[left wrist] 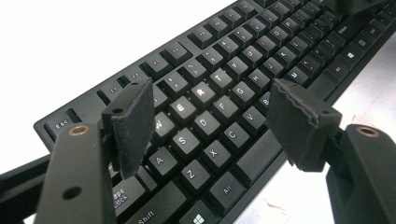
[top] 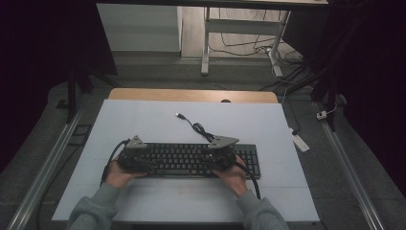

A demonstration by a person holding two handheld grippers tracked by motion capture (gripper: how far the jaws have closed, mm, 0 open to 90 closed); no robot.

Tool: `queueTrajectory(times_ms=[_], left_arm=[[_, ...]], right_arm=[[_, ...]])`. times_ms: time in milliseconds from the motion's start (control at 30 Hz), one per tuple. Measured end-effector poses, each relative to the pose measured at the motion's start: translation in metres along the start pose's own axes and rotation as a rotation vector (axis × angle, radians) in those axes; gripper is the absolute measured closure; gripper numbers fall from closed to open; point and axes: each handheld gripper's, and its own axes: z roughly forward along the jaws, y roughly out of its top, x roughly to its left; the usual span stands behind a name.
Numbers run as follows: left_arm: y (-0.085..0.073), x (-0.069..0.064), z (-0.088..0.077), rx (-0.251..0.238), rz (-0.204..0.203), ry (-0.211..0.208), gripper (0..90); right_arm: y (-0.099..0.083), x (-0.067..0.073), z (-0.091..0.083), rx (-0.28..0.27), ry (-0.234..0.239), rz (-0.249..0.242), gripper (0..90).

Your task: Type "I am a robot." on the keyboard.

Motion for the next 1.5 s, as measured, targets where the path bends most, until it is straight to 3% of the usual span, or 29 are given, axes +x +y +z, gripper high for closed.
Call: queueTrajectory(times_ms=[233, 600, 1033, 1233, 1500], left_arm=[[0.000, 0.000, -0.001, -0.008, -0.006, 0.004, 32.6], [0.000, 0.000, -0.002, -0.025, -0.026, 0.004, 32.8], [0.001, 0.001, -0.002, -0.042, -0.031, 0.007, 37.2], [0.003, 0.000, 0.000, -0.062, -0.027, 0.007, 49.2], [0.009, -0.003, 0.010, -0.059, 0.004, -0.012, 78.8]], right_arm=[[-0.019, -0.009, -0.029, -0.018, -0.024, 0.024, 58.8], [-0.043, -0.012, -0.060, -0.021, -0.056, 0.031, 57.1], [-0.050, -0.013, -0.063, -0.008, -0.059, 0.022, 56.3], [-0.050, -0.013, -0.062, -0.007, -0.059, 0.019, 56.2], [-0.051, -0.013, -0.060, -0.005, -0.058, 0.020, 56.2]])
